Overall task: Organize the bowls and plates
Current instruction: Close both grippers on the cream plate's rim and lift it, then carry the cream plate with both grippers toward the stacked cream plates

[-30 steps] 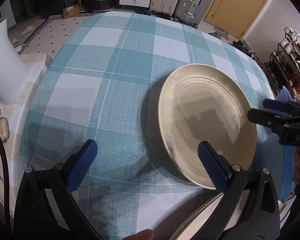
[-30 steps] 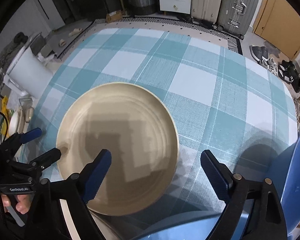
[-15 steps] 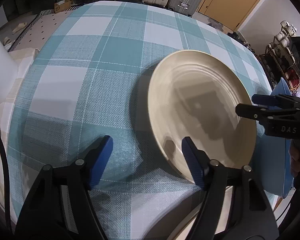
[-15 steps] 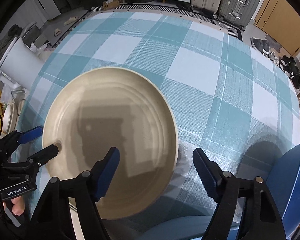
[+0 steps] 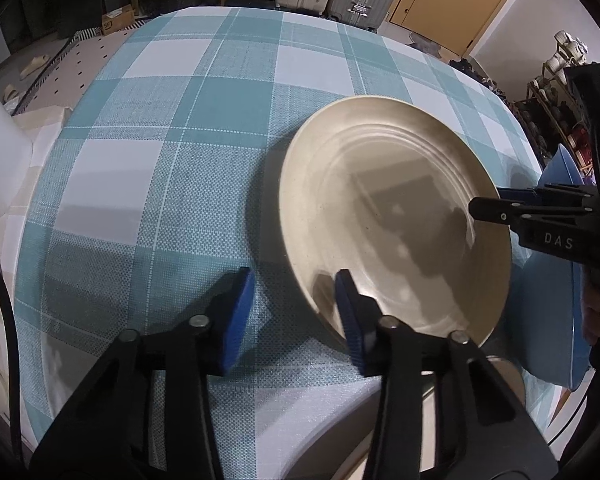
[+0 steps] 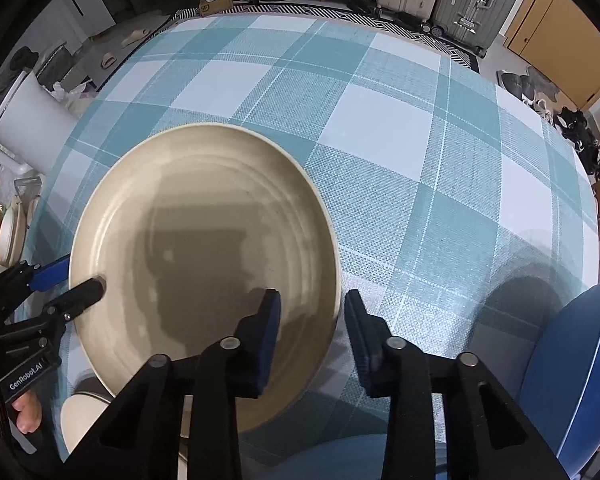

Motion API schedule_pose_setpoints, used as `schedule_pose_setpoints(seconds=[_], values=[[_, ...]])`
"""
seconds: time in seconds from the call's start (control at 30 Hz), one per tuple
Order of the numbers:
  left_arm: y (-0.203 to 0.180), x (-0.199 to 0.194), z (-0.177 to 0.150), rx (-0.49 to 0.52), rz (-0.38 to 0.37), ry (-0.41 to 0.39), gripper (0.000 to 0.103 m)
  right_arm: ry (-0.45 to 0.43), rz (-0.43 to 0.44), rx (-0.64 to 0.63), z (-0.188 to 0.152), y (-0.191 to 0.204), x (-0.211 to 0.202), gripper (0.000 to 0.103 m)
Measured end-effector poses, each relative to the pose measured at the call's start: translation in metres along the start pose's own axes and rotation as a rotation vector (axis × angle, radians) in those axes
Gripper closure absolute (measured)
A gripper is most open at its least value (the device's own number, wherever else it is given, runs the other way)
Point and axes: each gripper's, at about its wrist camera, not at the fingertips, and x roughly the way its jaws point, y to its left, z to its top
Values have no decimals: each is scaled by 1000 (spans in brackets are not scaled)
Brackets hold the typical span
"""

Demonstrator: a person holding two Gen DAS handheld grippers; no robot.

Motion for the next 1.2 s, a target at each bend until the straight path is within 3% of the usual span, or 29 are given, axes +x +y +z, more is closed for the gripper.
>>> schedule_pose_setpoints(seconds=[0.3,1.2], values=[[-4,-2,-4,-3,-30,-19,89,-14,-49,-24,-3,5,-1,86],[6,-22,-3,-27,13,-65,89,-74,-58,-59,-1,22,-17,88]])
